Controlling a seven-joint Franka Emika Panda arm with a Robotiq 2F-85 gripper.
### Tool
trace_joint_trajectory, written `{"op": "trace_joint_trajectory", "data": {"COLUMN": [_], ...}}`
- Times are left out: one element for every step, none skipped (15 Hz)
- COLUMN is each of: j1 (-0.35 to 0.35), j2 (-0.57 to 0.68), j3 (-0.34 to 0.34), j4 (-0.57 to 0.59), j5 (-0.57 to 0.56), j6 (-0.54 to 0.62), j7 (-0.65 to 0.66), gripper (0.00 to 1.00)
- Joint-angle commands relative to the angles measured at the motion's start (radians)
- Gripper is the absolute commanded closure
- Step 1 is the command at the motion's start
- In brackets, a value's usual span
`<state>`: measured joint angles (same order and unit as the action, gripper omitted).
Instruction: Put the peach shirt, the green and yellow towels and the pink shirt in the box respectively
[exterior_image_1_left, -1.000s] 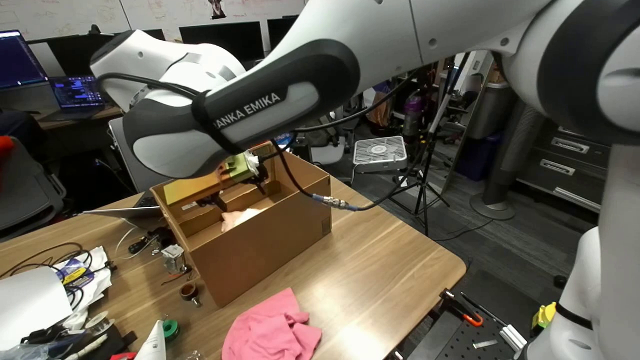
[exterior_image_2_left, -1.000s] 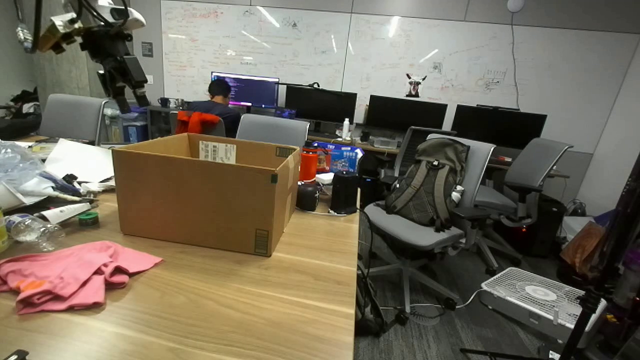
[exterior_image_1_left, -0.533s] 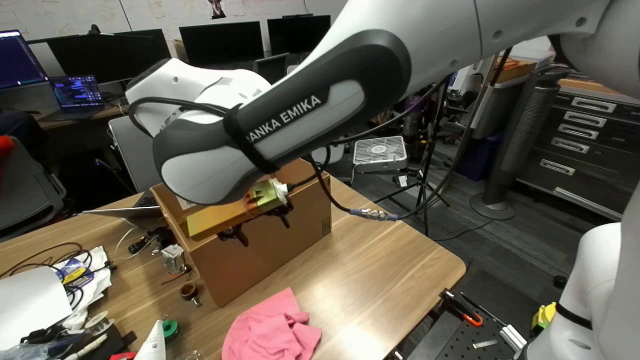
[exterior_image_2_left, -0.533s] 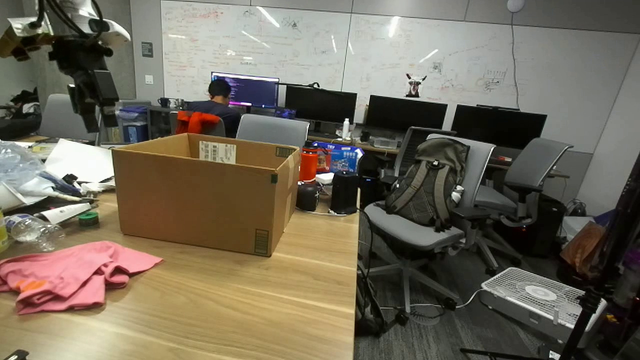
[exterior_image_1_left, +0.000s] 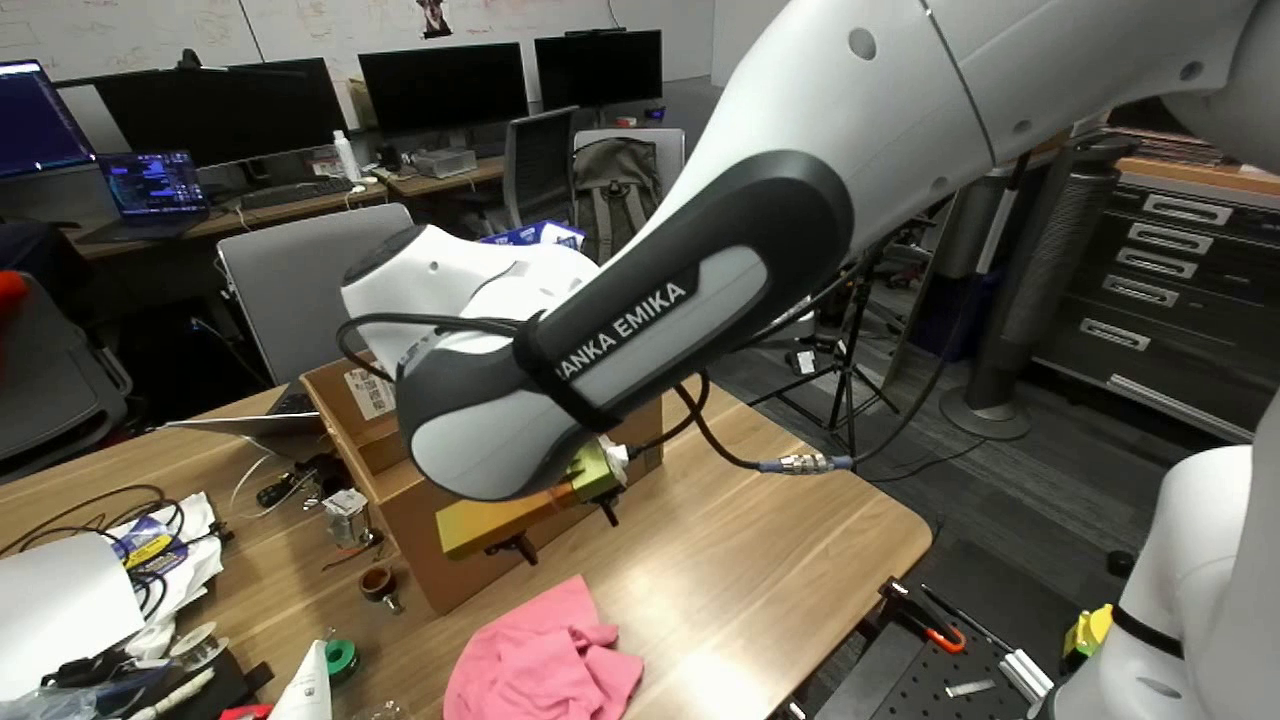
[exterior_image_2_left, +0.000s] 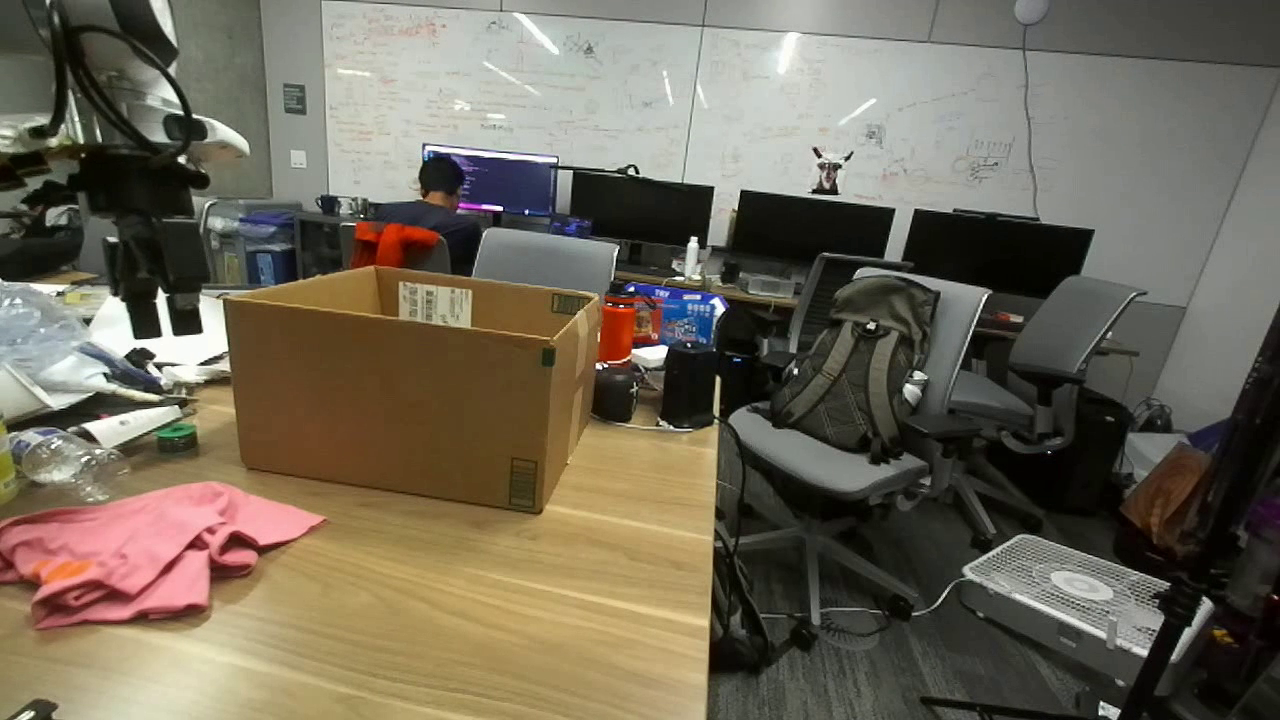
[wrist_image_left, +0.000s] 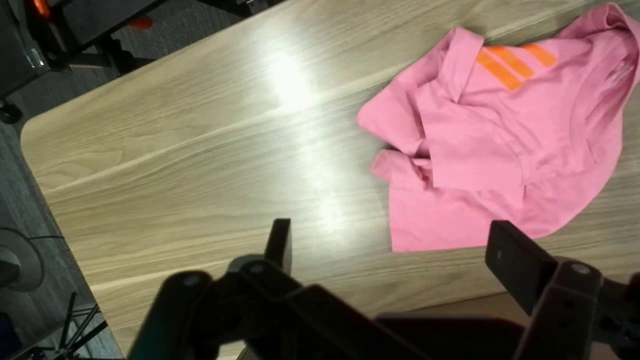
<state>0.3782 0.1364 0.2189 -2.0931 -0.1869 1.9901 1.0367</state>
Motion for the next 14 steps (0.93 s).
{"op": "trace_joint_trajectory", "data": {"j1": [-0.020,-0.019,-0.018,-0.016,-0.014,-0.012,-0.009,-0.002,0.002,0.007,0.012,0.016,0.023,0.029], "j2": [-0.015,-0.011,-0.007,-0.003,0.001,0.006,0.011,0.021,0.031,0.043,0.057,0.068,0.080,0.090], "j3": [0.021,0.024,0.025,0.029,0.031,0.036,0.039,0.044,0.050,0.056,0.063,0.070,0.075,0.079], "j4": [-0.088,-0.104,-0.122,-0.135,-0.145,-0.155,-0.164,-0.170,-0.175,-0.179,-0.181,-0.184,-0.186,-0.188], "j5": [0.031,0.037,0.040,0.046,0.047,0.051,0.047,0.046,0.048,0.048,0.050,0.056,0.053,0.052], "j6": [0.105,0.137,0.169,0.196,0.220,0.252,0.278,0.305,0.329,0.350,0.372,0.389,0.403,0.418], "j7": [-0.046,-0.050,-0.055,-0.063,-0.067,-0.074,-0.070,-0.062,-0.059,-0.058,-0.060,-0.065,-0.058,-0.058], "gripper": [0.00,0.00,0.00,0.00,0.00,0.00,0.00,0.00,0.00,0.00,0.00,0.00,0.00,0.00]}}
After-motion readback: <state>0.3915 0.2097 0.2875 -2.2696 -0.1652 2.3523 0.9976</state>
